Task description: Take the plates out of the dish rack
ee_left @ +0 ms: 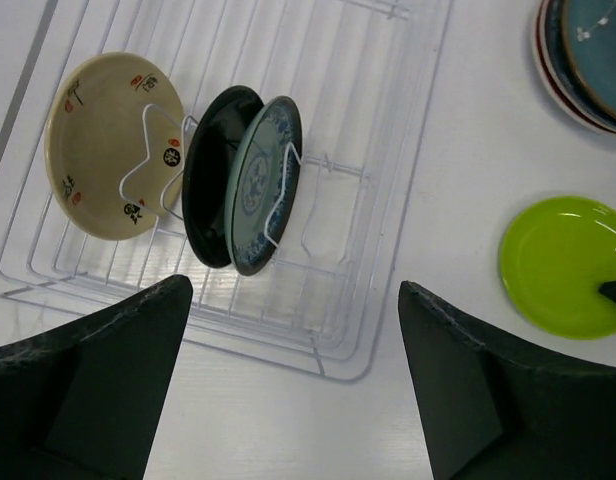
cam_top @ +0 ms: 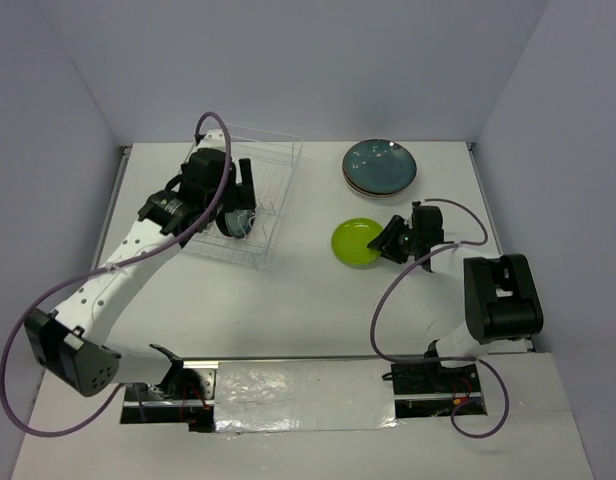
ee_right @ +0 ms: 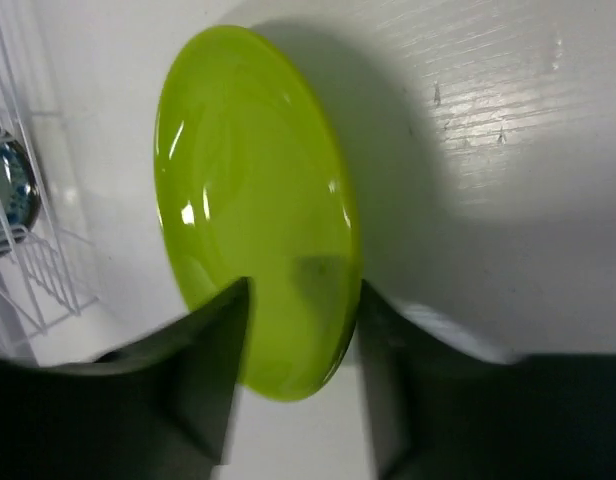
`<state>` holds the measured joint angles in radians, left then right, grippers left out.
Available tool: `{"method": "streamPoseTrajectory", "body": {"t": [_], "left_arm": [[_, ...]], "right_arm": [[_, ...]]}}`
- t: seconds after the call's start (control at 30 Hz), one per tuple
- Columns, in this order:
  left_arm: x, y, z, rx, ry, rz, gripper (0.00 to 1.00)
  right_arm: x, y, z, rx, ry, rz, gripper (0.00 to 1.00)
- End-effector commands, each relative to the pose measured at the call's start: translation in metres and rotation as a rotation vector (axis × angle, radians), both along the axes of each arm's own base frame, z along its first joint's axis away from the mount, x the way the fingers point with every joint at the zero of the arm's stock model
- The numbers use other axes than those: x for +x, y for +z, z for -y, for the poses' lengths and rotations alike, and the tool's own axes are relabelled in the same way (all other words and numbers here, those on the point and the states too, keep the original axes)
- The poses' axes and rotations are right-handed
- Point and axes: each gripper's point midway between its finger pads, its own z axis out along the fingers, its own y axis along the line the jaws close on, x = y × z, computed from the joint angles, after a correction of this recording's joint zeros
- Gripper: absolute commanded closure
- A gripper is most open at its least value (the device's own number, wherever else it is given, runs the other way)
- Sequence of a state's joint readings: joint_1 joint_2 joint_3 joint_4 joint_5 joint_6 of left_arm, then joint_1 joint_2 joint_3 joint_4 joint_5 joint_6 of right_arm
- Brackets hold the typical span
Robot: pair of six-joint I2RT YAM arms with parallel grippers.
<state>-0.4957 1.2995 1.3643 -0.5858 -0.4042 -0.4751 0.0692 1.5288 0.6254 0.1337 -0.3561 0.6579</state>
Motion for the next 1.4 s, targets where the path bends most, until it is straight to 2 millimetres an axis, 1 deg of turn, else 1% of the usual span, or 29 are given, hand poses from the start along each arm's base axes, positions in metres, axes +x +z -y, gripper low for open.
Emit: {"method": "streamPoseTrajectory", "body": {"t": [0.0,0.07,0.1,0.13,0.17,0.2,0.23,0.27,0.3,0.33,0.37,0.43,0.47,0.5,0.53,0.57,0.67,0.83,0.87,0.93,1.0,1.03,1.1,1.17,1.2,1.23,1.3,1.33,1.37], "left_arm": [[0.025,-0.008,-0.015,0.097,0.025,-0.047,0.05],[0.036,-0.017,-0.018,0.124,0.025,-0.089,0.07],[0.046,-0.024,-0.021,0.148,0.033,-0.125,0.10],[0.051,-0.026,-0.026,0.180,0.060,-0.138,0.12],[0.058,-0.018,-0.027,0.196,0.062,-0.128,0.14],[0.066,-0.032,-0.026,0.225,0.062,-0.164,0.16],[0.066,-0.035,-0.033,0.267,0.087,-0.188,0.18],[0.072,-0.027,-0.035,0.279,0.106,-0.177,0.20],[0.077,-0.040,-0.035,0.308,0.109,-0.211,0.21],[0.079,-0.044,-0.036,0.327,0.109,-0.225,0.22],[0.082,-0.047,-0.036,0.336,0.114,-0.231,0.23],[0.088,-0.058,-0.033,0.338,0.104,-0.251,0.31],[0.091,-0.062,-0.030,0.331,0.097,-0.254,0.35],[0.093,-0.071,-0.029,0.338,0.099,-0.268,0.36],[0.094,-0.075,-0.030,0.340,0.112,-0.275,0.36],[0.096,-0.079,-0.032,0.353,0.123,-0.277,0.36],[0.099,-0.098,-0.032,0.372,0.127,-0.319,0.42],[0.096,-0.115,-0.029,0.357,0.120,-0.342,0.56],[0.094,-0.121,-0.029,0.358,0.117,-0.354,0.62],[0.092,-0.124,-0.029,0.357,0.117,-0.364,0.69],[0.089,-0.125,-0.031,0.361,0.122,-0.368,0.80],[0.087,-0.126,-0.032,0.365,0.126,-0.371,0.81],[0.084,-0.119,-0.035,0.369,0.135,-0.360,0.91],[0.082,-0.108,-0.039,0.393,0.153,-0.337,0.96],[0.080,-0.105,-0.043,0.416,0.163,-0.336,0.99],[0.080,-0.097,-0.042,0.430,0.158,-0.323,1.00],[0.078,-0.088,-0.043,0.467,0.154,-0.319,1.00],[0.079,-0.078,-0.044,0.490,0.160,-0.302,1.00],[0.077,-0.072,-0.041,0.510,0.155,-0.296,1.00]], "right_arm": [[0.020,0.011,0.004,-0.048,0.007,0.064,0.39],[0.017,0.008,0.011,-0.096,-0.024,0.044,0.23],[0.013,0.003,0.024,-0.170,-0.067,0.007,0.07],[0.012,0.005,0.029,-0.212,-0.084,0.004,0.05],[-0.002,0.005,0.031,-0.272,-0.087,-0.039,0.04],[0.002,0.012,0.052,-0.410,-0.173,-0.024,0.00],[0.001,0.020,0.058,-0.482,-0.206,-0.018,0.00],[-0.012,0.027,0.053,-0.556,-0.187,-0.028,0.00],[-0.008,0.042,0.062,-0.630,-0.242,0.000,0.00],[-0.009,0.048,0.061,-0.653,-0.244,0.006,0.00],[-0.015,0.053,0.057,-0.675,-0.226,0.003,0.00],[-0.014,0.065,0.055,-0.694,-0.228,0.031,0.00],[-0.014,0.067,0.052,-0.692,-0.220,0.040,0.00],[-0.015,0.070,0.047,-0.689,-0.206,0.052,0.00],[-0.015,0.071,0.044,-0.685,-0.199,0.059,0.00],[-0.015,0.072,0.042,-0.680,-0.187,0.066,0.00],[-0.016,0.071,0.035,-0.681,-0.156,0.072,0.00],[-0.017,0.075,0.027,-0.676,-0.136,0.085,0.00],[-0.017,0.077,0.026,-0.675,-0.135,0.091,0.00],[-0.017,0.081,0.024,-0.669,-0.133,0.101,0.00],[-0.016,0.084,0.025,-0.669,-0.139,0.105,0.00],[-0.017,0.085,0.023,-0.667,-0.134,0.110,0.00],[-0.017,0.087,0.023,-0.664,-0.138,0.115,0.00],[-0.017,0.089,0.022,-0.661,-0.141,0.122,0.00],[-0.017,0.090,0.021,-0.659,-0.142,0.125,0.00],[-0.018,0.089,0.021,-0.657,-0.143,0.125,0.00],[-0.017,0.090,0.021,-0.653,-0.146,0.127,0.00],[-0.017,0.090,0.020,-0.650,-0.145,0.129,0.00],[-0.017,0.091,0.018,-0.643,-0.146,0.131,0.00]]}}
